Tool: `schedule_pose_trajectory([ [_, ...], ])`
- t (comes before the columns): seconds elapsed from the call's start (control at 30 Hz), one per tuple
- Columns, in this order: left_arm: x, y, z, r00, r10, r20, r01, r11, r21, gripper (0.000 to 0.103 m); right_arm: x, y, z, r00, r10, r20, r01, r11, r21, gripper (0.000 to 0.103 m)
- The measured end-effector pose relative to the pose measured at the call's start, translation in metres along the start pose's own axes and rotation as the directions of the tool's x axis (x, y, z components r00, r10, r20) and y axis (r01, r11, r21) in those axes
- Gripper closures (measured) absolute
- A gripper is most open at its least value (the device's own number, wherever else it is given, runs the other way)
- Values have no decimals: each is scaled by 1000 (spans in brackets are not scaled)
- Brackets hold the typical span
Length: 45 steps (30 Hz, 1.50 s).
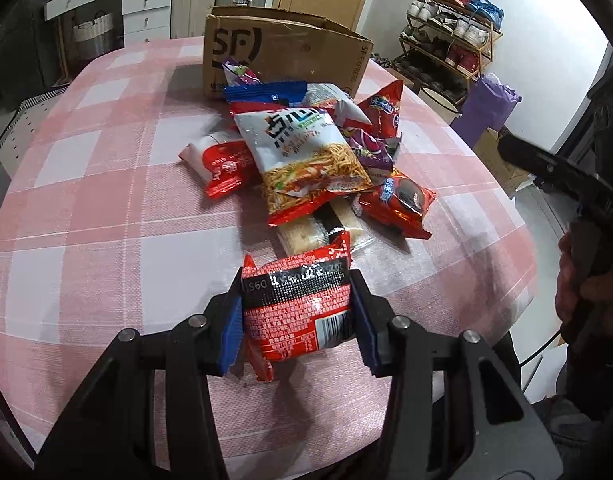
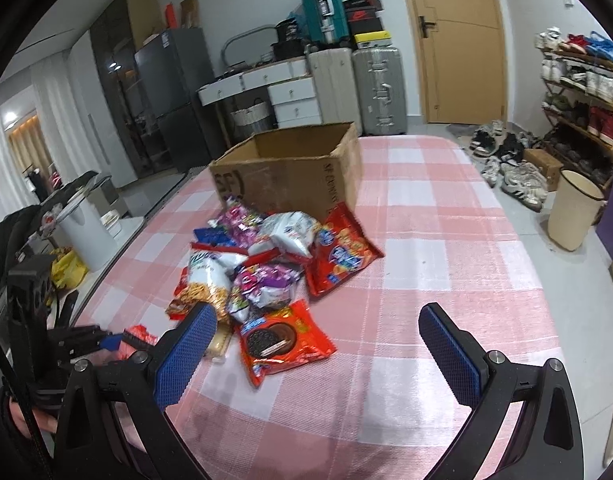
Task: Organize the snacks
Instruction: 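Grasp the red Oreo pack with the right gripper while the left holds its pack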
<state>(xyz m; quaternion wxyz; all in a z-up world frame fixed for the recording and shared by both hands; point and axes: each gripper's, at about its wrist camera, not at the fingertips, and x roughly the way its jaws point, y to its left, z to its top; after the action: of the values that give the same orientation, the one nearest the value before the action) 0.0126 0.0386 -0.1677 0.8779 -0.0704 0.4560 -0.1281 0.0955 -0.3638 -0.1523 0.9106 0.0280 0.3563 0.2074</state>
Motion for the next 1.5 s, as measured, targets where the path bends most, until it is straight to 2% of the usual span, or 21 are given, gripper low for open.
schedule_pose_trajectory([
  [0.23,-8,8,1,1000,-1,19,2,1000,-15,59,18,7,-7,998,46,-41,-47,999,-25,0],
  [0.4,-5,9,1,1000,-6,5,6,1000,-8,59,37,10,-13,993,83,-81,-87,995,-39,0],
  [0.8,3,23,6,1000,-6,-7,6,999,-39,59,84,9,-20,980,109,-165,-121,991,-64,0],
  [1.07,2,30,9,1000,-7,-3,7,998,-59,59,106,22,-22,971,120,-209,-146,982,-116,1],
  [1.1,2,31,9,1000,-8,-4,7,998,-62,59,109,24,-22,969,118,-218,-147,981,-126,3],
  [1.17,2,33,9,1000,-6,-5,5,998,-70,59,117,29,-22,963,109,-245,-149,977,-153,18],
  [1.3,0,37,10,1000,-3,2,3,997,-83,59,122,34,-23,967,67,-247,-117,975,-191,29],
  [1.37,-3,37,10,1000,1,9,0,996,-84,59,122,34,-24,969,54,-243,-105,973,-203,40],
  [1.5,-10,36,10,1000,5,25,-3,997,-82,59,118,31,-25,968,66,-240,-113,976,-187,48],
])
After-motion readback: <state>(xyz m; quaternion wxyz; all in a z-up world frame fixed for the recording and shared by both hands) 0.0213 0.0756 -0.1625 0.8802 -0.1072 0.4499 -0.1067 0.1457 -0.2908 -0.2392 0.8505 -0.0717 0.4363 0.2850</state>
